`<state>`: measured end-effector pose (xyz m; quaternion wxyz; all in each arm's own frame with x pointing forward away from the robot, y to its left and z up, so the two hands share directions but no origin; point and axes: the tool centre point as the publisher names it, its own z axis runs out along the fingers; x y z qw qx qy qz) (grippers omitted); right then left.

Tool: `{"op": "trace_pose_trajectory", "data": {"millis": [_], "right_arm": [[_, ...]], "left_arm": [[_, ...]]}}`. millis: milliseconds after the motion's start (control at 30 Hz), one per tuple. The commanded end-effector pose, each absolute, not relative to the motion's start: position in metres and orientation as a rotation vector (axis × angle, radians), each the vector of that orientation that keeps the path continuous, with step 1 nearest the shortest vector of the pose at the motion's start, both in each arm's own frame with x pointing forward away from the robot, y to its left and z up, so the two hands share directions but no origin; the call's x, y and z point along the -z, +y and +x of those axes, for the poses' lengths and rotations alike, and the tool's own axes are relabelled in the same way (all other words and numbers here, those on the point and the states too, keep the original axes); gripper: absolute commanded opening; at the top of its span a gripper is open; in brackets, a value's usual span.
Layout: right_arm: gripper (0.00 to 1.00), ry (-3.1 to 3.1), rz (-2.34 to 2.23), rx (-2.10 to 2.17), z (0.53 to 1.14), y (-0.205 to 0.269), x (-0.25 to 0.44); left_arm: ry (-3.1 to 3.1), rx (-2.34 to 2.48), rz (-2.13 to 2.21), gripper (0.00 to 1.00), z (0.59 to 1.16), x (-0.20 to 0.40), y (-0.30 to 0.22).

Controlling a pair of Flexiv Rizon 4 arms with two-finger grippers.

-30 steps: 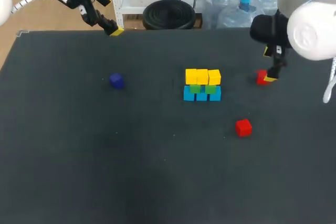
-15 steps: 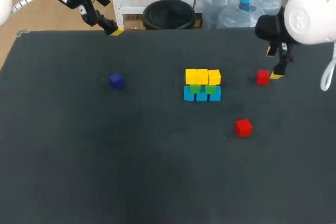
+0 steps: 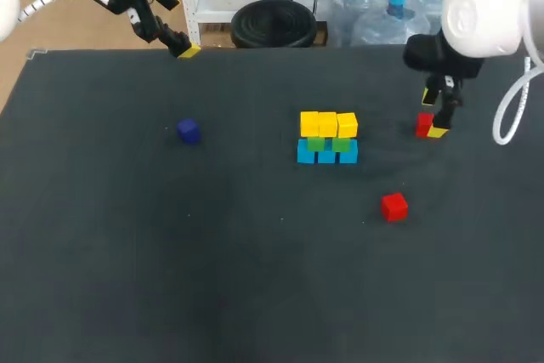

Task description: Place the blue cubes, place green cubes on the blue cubes, place the yellow cubes on the green cubes, then place the red cubes on the yellow cubes, and place purple cube on the red cubes.

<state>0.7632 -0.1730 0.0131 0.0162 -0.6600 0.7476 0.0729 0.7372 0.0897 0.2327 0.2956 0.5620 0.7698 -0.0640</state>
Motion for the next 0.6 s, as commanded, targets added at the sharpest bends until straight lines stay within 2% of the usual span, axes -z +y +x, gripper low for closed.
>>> {"op": "trace_pose_trajectory", "data": {"millis": [33, 133, 167, 200, 233, 333, 467, 567, 600], "right_arm": [[1.0, 2.334, -2.057, -0.237, 0.7657, -0.1719, -0.0072], [1.0, 2.34, -2.065, -0.231, 0.7639, -0.172, -0.005], [0.84, 2.342, -2.065, -0.229, 0.7639, -0.1722, -0.0048], [0.56, 2.342, -2.065, -0.226, 0.7639, -0.1722, -0.0047], [0.45, 2.343, -2.065, -0.224, 0.7639, -0.1723, -0.0047], [0.32, 2.345, -2.061, -0.224, 0.7638, -0.1728, -0.0046], [0.27, 2.35, -2.057, -0.224, 0.7633, -0.1743, -0.0031], [0.13, 2.353, -2.057, -0.224, 0.7624, -0.1751, -0.0018], [0.03, 2.353, -2.058, -0.225, 0.7622, -0.1753, -0.0016]], "left_arm": [[2.045, 0.173, 1.498, 1.0, 0.7377, -0.2325, 0.0907], [2.045, 0.173, 1.498, 1.0, 0.7377, -0.2325, 0.0907], [2.045, 0.173, 1.498, 1.0, 0.7377, -0.2325, 0.0907], [2.045, 0.173, 1.498, 1.0, 0.7377, -0.2325, 0.0907], [2.045, 0.173, 1.498, 1.0, 0.7377, -0.2325, 0.0907], [2.045, 0.173, 1.498, 1.0, 0.7377, -0.2325, 0.0907], [2.045, 0.173, 1.498, 1.0, 0.7377, -0.2325, 0.0907], [2.045, 0.173, 1.498, 1.0, 0.7377, -0.2325, 0.0907], [2.045, 0.173, 1.498, 1.0, 0.7377, -0.2325, 0.0907]]}}
